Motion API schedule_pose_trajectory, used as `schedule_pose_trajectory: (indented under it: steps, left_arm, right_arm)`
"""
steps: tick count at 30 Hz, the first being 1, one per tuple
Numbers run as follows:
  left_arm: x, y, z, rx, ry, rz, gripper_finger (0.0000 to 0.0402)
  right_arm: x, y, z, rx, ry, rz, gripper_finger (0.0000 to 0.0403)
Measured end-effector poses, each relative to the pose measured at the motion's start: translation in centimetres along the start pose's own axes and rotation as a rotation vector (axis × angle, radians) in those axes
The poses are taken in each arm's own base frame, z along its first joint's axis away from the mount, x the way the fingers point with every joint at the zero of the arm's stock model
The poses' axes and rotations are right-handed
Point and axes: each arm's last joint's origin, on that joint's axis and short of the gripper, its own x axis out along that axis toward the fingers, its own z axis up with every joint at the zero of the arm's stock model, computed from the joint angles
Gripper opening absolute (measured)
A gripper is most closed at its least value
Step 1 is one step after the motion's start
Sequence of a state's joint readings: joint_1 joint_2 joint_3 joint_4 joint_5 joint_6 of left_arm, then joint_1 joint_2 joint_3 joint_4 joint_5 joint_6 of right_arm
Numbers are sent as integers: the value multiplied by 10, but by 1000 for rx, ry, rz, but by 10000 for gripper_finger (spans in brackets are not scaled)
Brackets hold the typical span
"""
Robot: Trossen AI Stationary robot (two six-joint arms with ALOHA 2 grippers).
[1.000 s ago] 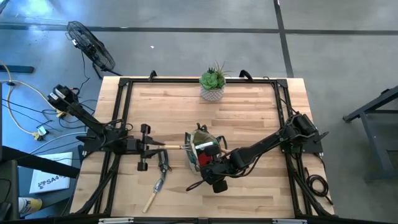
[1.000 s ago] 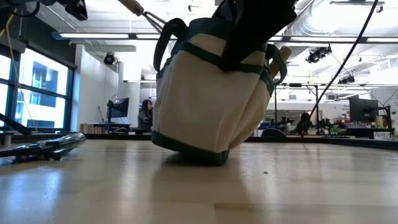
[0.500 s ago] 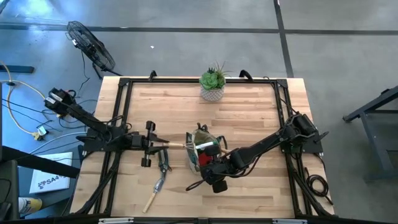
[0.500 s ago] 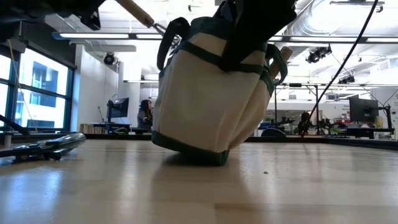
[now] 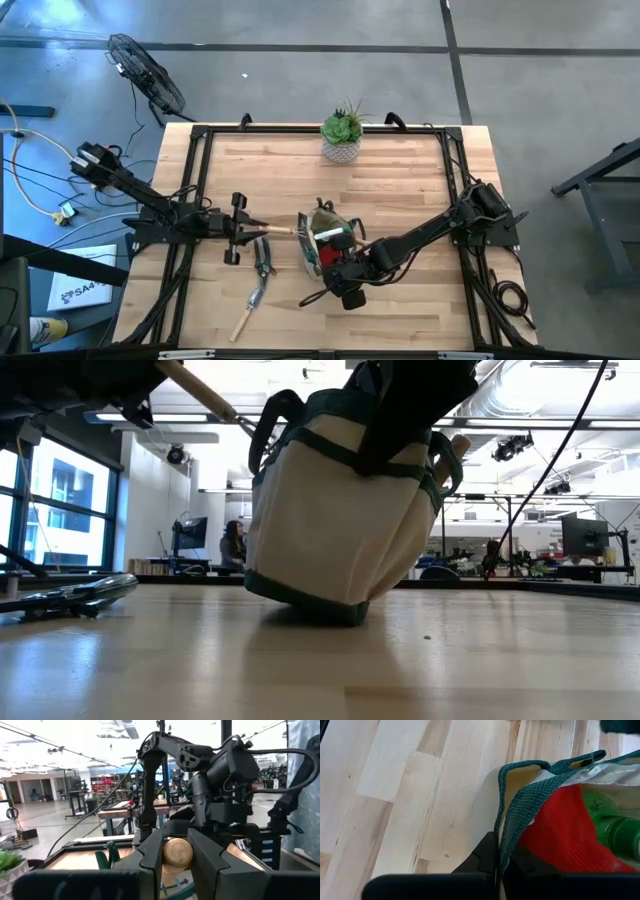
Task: Pick & Place Garden tools in Gardening bag
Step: Put the hand rake into the gardening bag
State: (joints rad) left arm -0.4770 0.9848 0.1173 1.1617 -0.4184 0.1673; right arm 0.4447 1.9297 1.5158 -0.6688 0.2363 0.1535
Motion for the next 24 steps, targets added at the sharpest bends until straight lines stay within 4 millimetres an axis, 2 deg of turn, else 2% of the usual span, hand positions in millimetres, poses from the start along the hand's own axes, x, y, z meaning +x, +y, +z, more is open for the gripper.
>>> schedule_pose_trajectory:
  steps: [17, 24]
  left_arm:
    - [7, -5, -15, 33, 35, 11, 64]
    - [7, -6, -25, 17, 111, 25, 64]
  right_arm:
    - [1, -3, 1, 10, -5, 2, 4]
    - [1, -3, 1, 10, -5, 4, 4]
